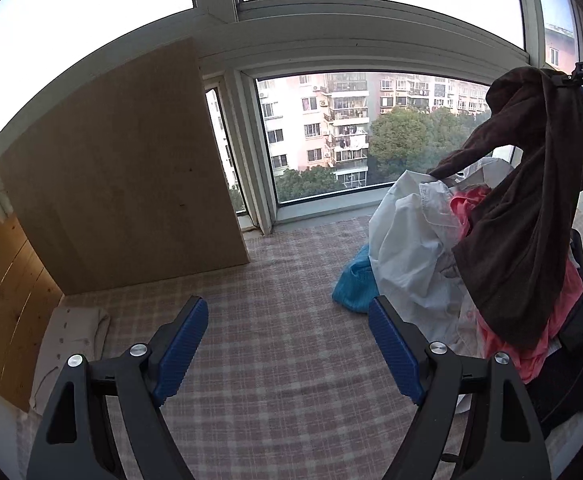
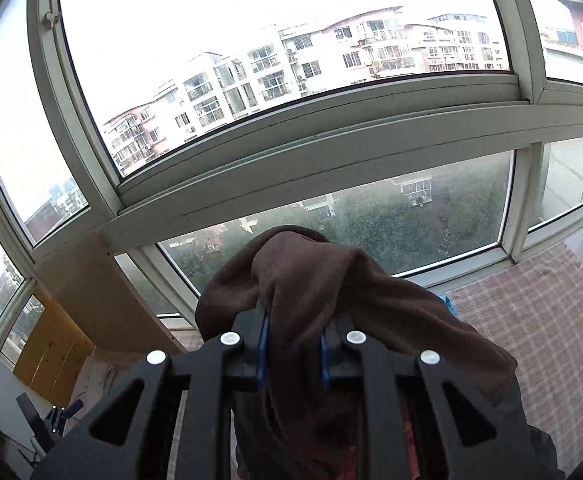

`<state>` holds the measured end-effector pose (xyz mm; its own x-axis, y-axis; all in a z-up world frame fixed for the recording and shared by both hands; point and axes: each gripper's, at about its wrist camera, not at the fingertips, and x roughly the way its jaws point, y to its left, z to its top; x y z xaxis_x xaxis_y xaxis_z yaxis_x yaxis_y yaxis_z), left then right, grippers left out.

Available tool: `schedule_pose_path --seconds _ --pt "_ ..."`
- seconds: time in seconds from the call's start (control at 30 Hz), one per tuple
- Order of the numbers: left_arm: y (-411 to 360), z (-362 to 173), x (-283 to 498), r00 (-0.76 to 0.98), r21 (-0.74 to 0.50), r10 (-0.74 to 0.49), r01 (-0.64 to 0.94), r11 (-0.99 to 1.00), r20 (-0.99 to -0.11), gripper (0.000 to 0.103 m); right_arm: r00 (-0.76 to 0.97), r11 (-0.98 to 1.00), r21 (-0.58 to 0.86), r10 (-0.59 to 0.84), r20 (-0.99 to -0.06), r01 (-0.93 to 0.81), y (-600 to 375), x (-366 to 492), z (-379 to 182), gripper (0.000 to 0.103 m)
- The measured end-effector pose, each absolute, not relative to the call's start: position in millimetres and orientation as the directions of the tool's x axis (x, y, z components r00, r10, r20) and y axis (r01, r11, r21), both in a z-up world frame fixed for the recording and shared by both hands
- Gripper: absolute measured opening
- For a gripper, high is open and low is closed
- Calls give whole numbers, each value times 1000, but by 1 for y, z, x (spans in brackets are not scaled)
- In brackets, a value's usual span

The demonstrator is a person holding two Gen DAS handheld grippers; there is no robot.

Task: Fold clothes

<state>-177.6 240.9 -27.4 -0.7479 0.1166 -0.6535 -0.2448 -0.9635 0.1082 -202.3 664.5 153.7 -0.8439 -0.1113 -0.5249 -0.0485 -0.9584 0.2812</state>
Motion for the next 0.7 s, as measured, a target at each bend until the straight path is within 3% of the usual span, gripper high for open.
schedule_pose_path --seconds 0.2,0.3,0.37,0.4,0.53,0.7 --pt "186 -4 -158 -791 86 96 -184 -979 -604 82 -856 -956 233 -269 -441 180 551 -159 220 18" --pt "150 11 -146 -815 101 58 -142 -985 -576 82 -810 -922 272 -374 -451 275 499 -148 220 22" --pt "125 19 -137 -826 118 24 -109 -987 -563 82 -716 -892 315 -449 -535 325 464 -156 185 59" --pt "113 23 -134 -828 127 9 -96 -987 -560 82 -661 -897 301 -442 -607 324 447 -159 157 84" --pt "73 23 -120 -817 190 -46 -79 -979 -574 87 -509 -933 171 -320 -799 318 404 -150 43 84" --pt "59 -12 -123 -758 274 -73 -142 -951 -648 92 -489 -978 154 -203 -848 140 446 -141 -42 84"
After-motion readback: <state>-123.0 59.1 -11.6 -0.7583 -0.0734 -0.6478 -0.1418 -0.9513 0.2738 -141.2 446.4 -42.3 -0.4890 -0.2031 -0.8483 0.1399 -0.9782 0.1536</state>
